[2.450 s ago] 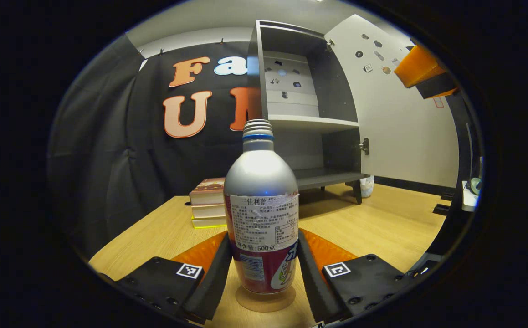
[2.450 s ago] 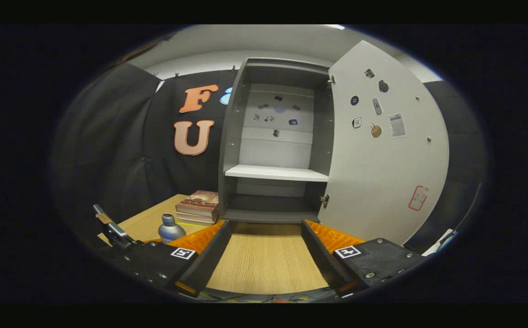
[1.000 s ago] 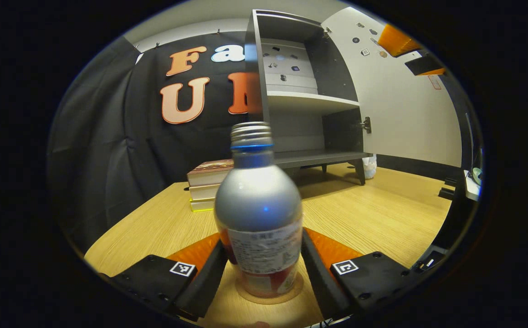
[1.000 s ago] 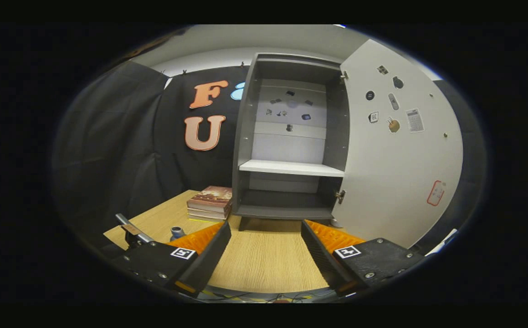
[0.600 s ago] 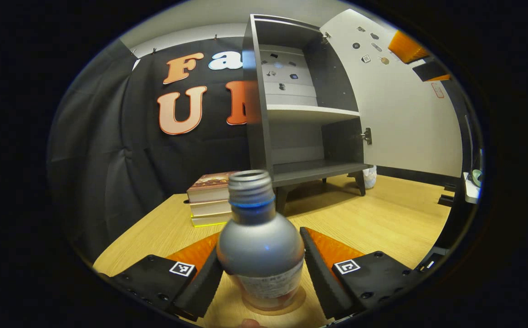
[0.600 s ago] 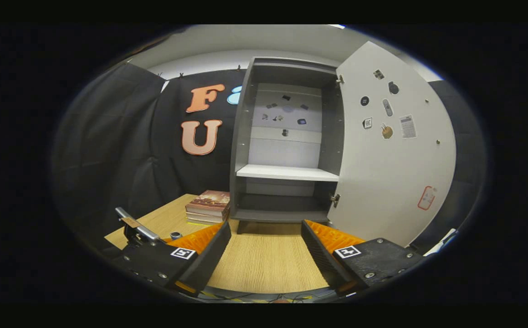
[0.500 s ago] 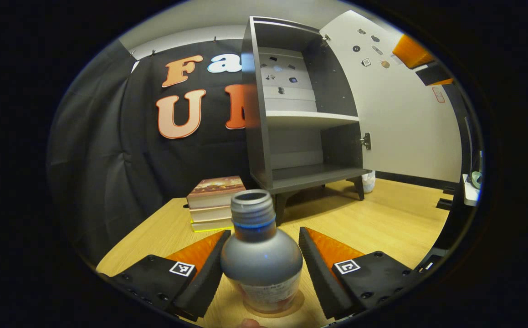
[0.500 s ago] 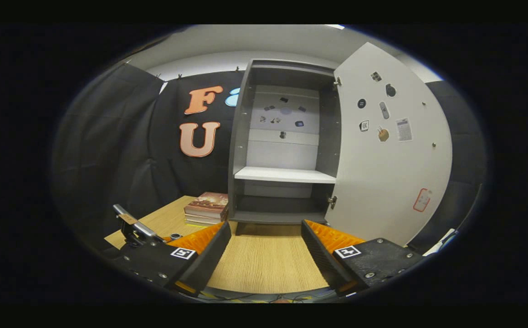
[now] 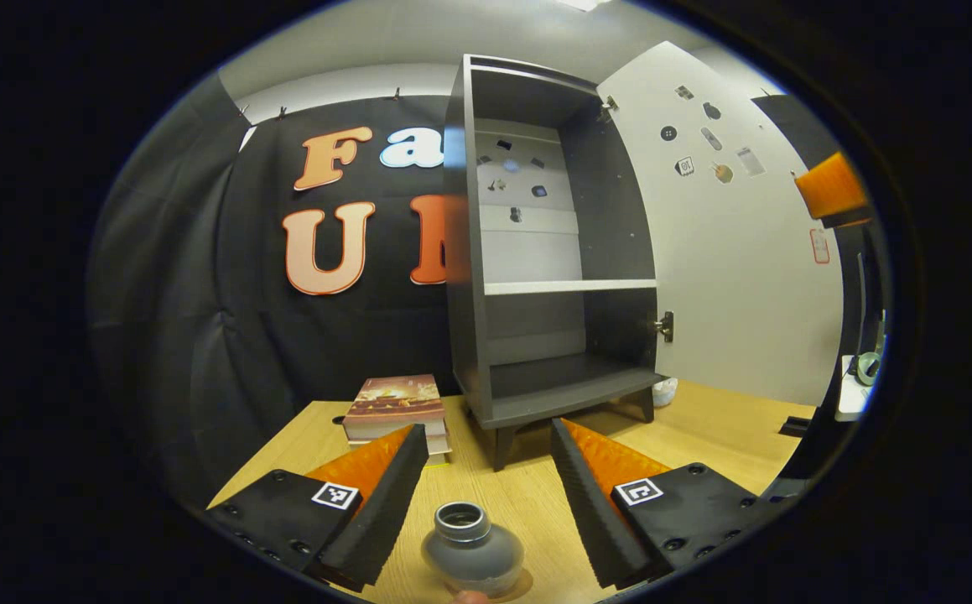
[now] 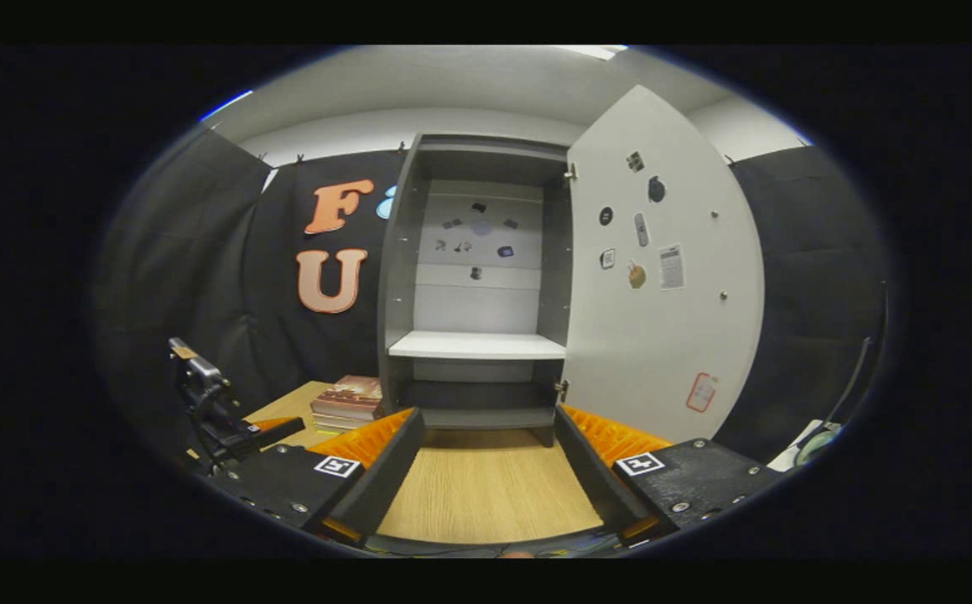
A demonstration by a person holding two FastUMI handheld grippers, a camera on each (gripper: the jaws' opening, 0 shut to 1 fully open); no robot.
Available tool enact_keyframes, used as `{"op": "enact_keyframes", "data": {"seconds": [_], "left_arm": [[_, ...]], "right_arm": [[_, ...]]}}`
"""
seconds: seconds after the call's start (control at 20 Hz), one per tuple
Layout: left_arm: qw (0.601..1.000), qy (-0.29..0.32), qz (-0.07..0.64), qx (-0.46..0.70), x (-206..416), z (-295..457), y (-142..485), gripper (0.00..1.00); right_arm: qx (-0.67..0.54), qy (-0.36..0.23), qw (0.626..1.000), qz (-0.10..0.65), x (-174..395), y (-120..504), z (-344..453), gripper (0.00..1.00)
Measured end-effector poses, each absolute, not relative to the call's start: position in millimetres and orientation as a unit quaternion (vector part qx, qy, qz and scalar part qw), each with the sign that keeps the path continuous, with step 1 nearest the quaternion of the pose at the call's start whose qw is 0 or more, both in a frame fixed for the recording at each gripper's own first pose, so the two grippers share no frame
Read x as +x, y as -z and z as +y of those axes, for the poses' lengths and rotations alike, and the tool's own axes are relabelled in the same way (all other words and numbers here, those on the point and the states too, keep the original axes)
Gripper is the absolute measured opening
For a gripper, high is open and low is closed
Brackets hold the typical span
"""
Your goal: Open the cabinet door with the right hand, grasp the bottle in the cabinet with the left hand and place it on the coaster, then close the cabinet door with the right hand.
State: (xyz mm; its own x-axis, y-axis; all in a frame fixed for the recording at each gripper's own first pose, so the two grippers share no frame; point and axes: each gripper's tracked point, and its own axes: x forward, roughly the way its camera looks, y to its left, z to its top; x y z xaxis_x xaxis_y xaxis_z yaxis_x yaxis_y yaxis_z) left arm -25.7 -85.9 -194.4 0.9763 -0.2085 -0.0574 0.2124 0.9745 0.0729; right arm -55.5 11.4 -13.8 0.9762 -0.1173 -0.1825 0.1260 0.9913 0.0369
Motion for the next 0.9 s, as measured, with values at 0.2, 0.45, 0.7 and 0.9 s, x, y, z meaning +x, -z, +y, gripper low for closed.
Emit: {"op": "enact_keyframes", "data": {"seconds": [0.2,0.45,0.7,0.9], "left_arm": [[0.994,0.104,0.023,0.023,-29.3,-107.4,163.7,0.94],[0.995,0.095,0.043,0.008,-32.4,-133.6,141.5,0.95],[0.998,0.049,0.039,-0.025,-28.4,-131.8,109.4,0.95],[1.0,-0.012,0.016,-0.006,-23.0,-116.1,72.9,0.95]], "right_arm": [[0.029,0.084,0.993,0.08,-67.4,0.5,-36.4,0.95],[0.036,0.135,0.988,0.061,-90.7,-18.1,-117.7,0.95],[0.023,0.186,0.981,0.037,-111.6,-35.7,-215.0,0.95],[0.034,0.168,0.985,0.024,-94.7,-46.6,-256.1,0.95]]}}
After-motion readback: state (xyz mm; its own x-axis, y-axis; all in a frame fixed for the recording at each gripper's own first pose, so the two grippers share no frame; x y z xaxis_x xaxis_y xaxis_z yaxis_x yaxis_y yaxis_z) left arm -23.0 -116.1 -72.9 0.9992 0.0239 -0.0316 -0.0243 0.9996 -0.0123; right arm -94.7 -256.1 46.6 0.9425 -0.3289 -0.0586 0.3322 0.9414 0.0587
